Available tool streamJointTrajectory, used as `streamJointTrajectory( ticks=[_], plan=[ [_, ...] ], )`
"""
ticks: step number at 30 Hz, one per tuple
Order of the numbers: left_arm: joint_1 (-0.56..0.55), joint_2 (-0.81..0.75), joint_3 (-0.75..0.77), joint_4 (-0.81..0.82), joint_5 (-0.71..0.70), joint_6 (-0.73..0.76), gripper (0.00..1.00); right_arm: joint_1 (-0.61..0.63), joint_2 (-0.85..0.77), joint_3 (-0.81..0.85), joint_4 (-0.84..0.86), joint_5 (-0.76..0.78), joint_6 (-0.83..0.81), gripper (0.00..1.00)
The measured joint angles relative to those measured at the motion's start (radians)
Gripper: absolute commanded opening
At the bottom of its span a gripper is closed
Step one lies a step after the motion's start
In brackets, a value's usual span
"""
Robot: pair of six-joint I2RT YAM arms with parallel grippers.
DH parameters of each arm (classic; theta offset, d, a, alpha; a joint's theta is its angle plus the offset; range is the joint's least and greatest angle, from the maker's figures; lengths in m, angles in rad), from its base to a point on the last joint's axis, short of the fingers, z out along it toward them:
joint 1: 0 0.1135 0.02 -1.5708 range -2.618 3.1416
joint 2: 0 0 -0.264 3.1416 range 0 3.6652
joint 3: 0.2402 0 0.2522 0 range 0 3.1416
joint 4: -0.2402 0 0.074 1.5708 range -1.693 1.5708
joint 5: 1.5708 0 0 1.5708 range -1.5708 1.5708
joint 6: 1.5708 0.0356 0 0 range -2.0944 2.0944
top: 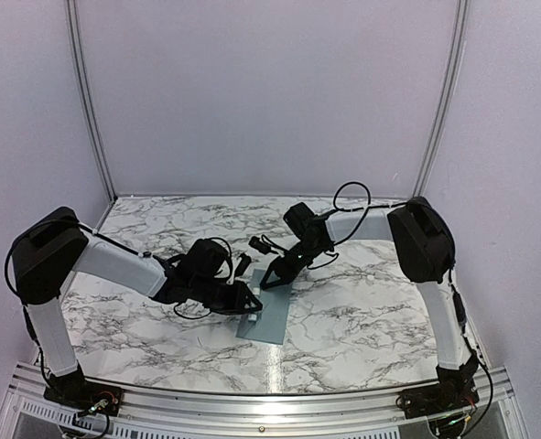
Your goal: Place the letter into the envelope and seal it
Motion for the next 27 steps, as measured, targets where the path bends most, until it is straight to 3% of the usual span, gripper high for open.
streamJointTrajectory(
  ticks=[27],
  plan=[
    [-0.017,0.023,-0.044,0.064,-0.005,-0.064,0.00,0.028,-0.095,-0.138,0.022,0.026,-0.032,0.03]
  ],
)
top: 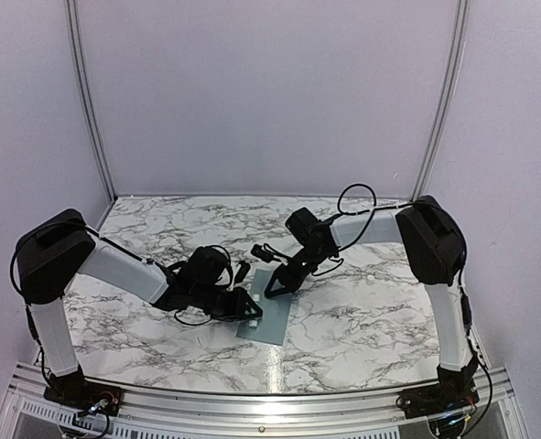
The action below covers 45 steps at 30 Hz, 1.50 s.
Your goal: Place the letter into the envelope and seal it
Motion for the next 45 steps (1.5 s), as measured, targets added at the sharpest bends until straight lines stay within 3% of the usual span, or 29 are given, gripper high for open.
streamJointTrajectory(
  ticks=[45],
  plan=[
    [0.000,0.000,-0.011,0.021,-0.002,-0.007,0.00,0.048,-0.031,-0.018,-0.086,-0.029,-0.031,0.04]
  ],
)
